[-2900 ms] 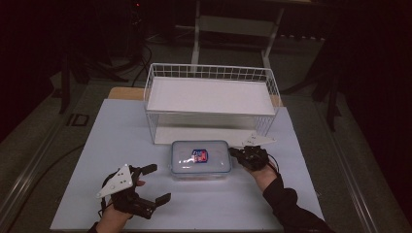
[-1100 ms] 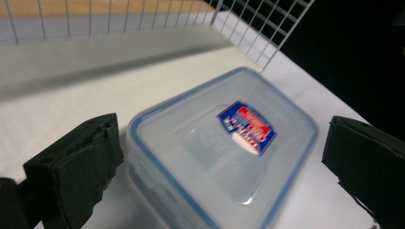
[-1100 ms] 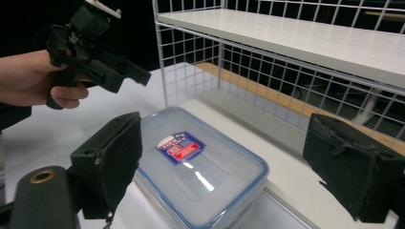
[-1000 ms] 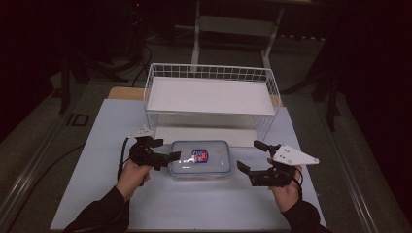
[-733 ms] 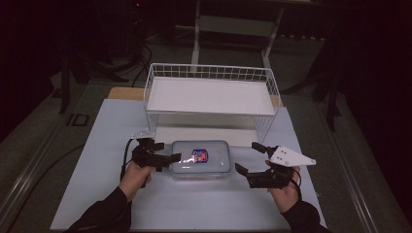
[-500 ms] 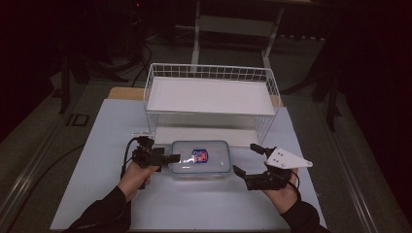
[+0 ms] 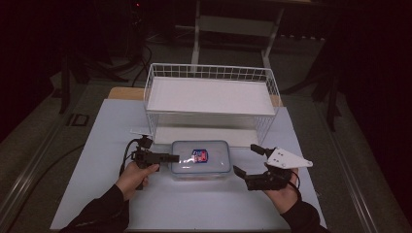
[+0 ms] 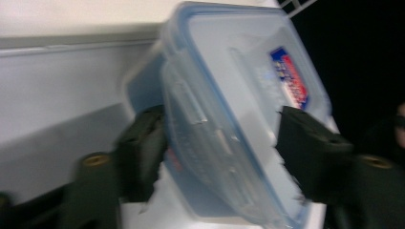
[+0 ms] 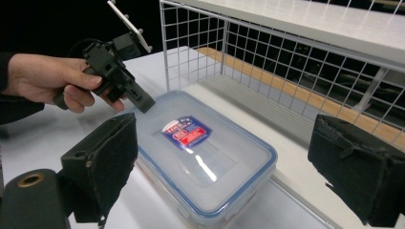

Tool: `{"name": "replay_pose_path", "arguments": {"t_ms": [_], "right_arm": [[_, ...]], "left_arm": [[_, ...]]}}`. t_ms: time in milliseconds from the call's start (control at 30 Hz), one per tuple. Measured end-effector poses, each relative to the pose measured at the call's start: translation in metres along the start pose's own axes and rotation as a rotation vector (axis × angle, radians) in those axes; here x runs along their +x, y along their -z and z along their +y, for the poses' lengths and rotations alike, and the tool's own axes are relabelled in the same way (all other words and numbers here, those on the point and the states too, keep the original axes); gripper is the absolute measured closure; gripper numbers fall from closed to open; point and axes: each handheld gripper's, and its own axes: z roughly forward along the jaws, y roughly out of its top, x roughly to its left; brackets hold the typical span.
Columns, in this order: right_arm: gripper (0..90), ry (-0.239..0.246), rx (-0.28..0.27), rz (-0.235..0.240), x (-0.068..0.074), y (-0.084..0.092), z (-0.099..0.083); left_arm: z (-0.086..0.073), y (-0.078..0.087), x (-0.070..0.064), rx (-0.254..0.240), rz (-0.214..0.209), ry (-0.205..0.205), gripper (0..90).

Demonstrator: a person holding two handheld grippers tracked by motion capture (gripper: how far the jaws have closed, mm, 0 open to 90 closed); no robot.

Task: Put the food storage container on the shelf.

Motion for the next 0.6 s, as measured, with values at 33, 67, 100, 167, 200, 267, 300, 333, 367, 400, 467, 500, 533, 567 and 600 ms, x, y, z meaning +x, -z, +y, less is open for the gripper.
{"name": "replay_pose_path", "arguments": {"t_ms": [33, 67, 100, 167, 200, 267, 300, 333, 367, 400, 467, 500, 533, 567, 600], "right_arm": [[9.5, -0.015, 0.007, 0.000, -0.002, -0.001, -0.002], [9.5, -0.021, 0.014, 0.004, -0.003, -0.001, -0.003], [9.5, -0.026, 0.019, 0.003, -0.004, -0.002, -0.005], [9.7, -0.036, 0.026, 0.006, -0.005, -0.004, -0.006], [9.8, -0.050, 0.032, 0.012, -0.006, -0.005, -0.008], [9.8, -0.090, 0.057, 0.028, -0.009, -0.012, -0.015], [9.8, -0.101, 0.070, 0.036, -0.010, -0.015, -0.018], [9.8, -0.110, 0.085, 0.043, -0.011, -0.019, -0.021], [9.8, -0.124, 0.100, 0.048, -0.012, -0.022, -0.024], [9.8, -0.135, 0.115, 0.057, -0.013, -0.026, -0.027], [12.9, -0.156, 0.143, 0.066, -0.015, -0.032, -0.032], [13.0, -0.169, 0.153, 0.075, -0.017, -0.034, -0.034], [13.3, -0.183, 0.164, 0.078, -0.019, -0.036, -0.036], [13.4, -0.194, 0.173, 0.079, -0.021, -0.039, -0.038], [13.9, -0.206, 0.180, 0.087, -0.023, -0.041, -0.040]], "left_arm": [[0.000, 0.000, 0.001, 0.001, -0.006, 0.004, 38.7], [0.000, 0.001, 0.002, -0.001, -0.016, 0.007, 40.1], [0.000, 0.003, 0.002, 0.001, -0.018, -0.002, 41.6], [-0.001, 0.004, 0.001, -0.003, -0.022, -0.010, 44.3], [-0.002, 0.006, -0.002, -0.013, -0.029, -0.029, 44.3], [-0.004, 0.008, -0.004, -0.019, -0.034, -0.048, 47.4], [-0.005, 0.009, -0.005, -0.023, -0.035, -0.058, 48.6], [-0.006, 0.009, -0.007, -0.023, -0.034, -0.069, 48.9], [-0.007, 0.010, -0.008, -0.025, -0.038, -0.076, 49.6], [-0.007, 0.011, -0.010, -0.025, -0.038, -0.085, 50.7], [-0.008, 0.012, -0.014, -0.018, -0.033, -0.122, 51.5], [-0.009, 0.013, -0.015, -0.017, -0.034, -0.130, 52.4], [-0.010, 0.013, -0.017, -0.017, -0.029, -0.143, 52.9], [-0.011, 0.014, -0.018, -0.017, -0.028, -0.153, 53.0], [-0.011, 0.014, -0.019, -0.015, -0.031, -0.155, 53.6]]}}
